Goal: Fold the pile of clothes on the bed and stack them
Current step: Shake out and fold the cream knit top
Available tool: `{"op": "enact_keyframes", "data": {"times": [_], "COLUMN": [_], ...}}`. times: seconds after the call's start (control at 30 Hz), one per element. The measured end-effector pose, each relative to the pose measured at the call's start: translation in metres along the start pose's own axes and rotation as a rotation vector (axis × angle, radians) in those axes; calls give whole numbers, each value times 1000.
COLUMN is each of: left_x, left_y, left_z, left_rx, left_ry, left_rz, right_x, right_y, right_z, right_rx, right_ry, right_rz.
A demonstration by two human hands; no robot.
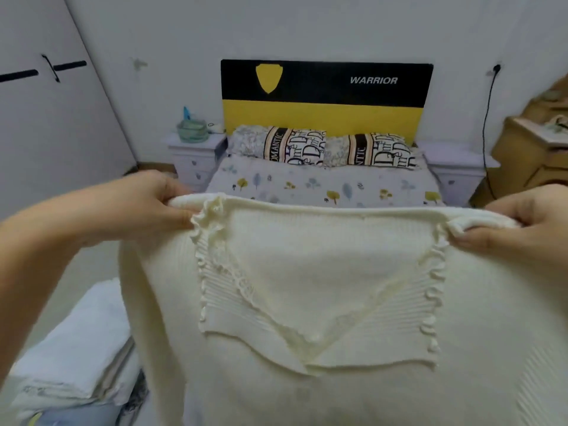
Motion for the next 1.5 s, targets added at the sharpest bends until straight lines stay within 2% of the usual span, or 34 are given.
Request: {"op": "enact_keyframes", "data": {"times": [0.13, 0.27, 0.53, 0.67, 0.77, 0.87, 0.93, 1.13, 1.23, 1.3, 1.4, 1.5], "left_x": [-40, -73, -144, -193, -233, -265, -279, -253, -233, -234, -244, -246], "left_y": [98, 187, 284, 314, 324, 329, 345, 453, 491, 492, 459, 429], "left_z": [-56, -102, -162, -178, -184, -192, -208, -292, -305, -305, -313, -331], "left_rx": [-35, -61, -62, -58, -57, 44, 93, -29, 47, 93, -54, -167], "left_ry": [-102, -147, -230, -218, -211, -232, -281, -598, -604, -544, -491, -587], "left_rz": [-109, -168, -55, 11, 113, 270, 311, -16, -128, -86, 104, 227], "right_x": [-26, -43, -102, -151, -191, -224, -235, -190, -169, -171, -189, -205], "right_y": [103, 203, 318, 346, 352, 358, 381, 466, 495, 504, 481, 446], "right_z": [52, 117, 200, 224, 240, 252, 272, 342, 356, 357, 359, 374], "right_rx": [-4, -27, -67, -31, -72, -129, -129, 118, 97, 66, 175, 205], "right_ry": [94, 262, 321, 303, 295, 305, 384, 726, 743, 667, 497, 513], "right_rz": [-155, -214, -223, -181, -38, 122, 116, -112, -144, -140, -30, 108]}}
Point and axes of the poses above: each hand's wrist, its own x-axis away from the middle knuckle, its own y-axis out of the palm, z = x × y, the point moved 10 cm from there along -x, towards the middle knuckle, and after that the axes turned 4 degrees about -x, right-handed, at the moved point
